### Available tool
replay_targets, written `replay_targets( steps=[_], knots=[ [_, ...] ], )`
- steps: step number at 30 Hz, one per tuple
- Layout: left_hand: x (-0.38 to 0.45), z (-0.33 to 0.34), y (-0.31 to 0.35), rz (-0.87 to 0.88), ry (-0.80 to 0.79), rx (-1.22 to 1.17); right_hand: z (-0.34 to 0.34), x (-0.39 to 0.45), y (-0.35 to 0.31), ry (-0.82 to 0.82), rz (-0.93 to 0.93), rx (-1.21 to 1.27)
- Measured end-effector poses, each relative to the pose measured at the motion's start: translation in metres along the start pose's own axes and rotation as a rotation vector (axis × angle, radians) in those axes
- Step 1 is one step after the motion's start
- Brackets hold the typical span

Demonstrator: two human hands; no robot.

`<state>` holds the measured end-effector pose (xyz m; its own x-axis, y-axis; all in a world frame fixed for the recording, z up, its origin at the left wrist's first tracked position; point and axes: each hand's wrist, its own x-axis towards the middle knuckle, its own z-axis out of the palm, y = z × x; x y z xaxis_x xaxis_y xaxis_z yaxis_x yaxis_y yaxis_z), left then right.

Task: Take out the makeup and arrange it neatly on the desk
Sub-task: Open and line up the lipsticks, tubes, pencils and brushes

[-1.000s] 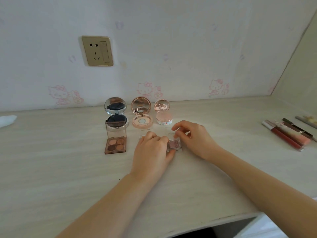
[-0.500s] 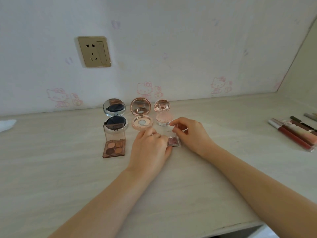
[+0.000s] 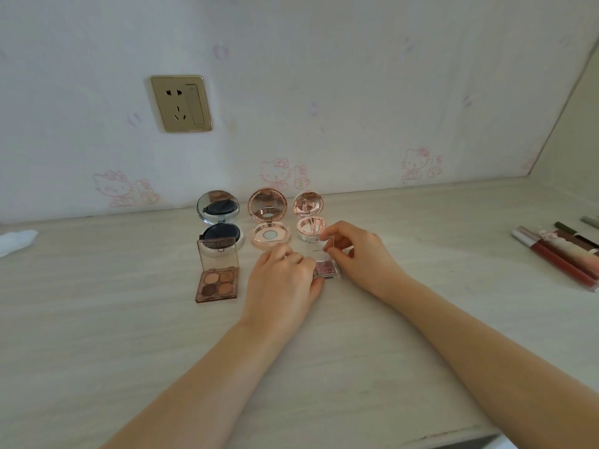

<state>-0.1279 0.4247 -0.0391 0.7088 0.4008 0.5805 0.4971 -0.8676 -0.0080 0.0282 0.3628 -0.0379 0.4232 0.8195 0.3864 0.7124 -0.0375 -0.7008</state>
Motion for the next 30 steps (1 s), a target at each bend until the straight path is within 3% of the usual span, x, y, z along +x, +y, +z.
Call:
replay_targets(
  steps=[10, 19, 25, 30],
  knots=[
    [-0.006, -0.005, -0.001, 0.032, -0.013, 0.01, -0.004, -0.007, 0.002, 0.116, 0.038, -0.015],
    [-0.009, -0.009, 0.032, 0.199, 0.05, -0.036, -0.066, -0.064, 0.014, -0.091, 0.007, -0.335],
    [0.008, -0.004, 0.086, 0.243, -0.061, -0.159, -0.125, -0.099, 0.023, -0.164, 0.07, -0.539],
    [0.027, 0.009, 0.136, 0.253, -0.167, -0.327, -0.175, -0.127, 0.037, -0.131, 0.15, -0.606]
  ],
)
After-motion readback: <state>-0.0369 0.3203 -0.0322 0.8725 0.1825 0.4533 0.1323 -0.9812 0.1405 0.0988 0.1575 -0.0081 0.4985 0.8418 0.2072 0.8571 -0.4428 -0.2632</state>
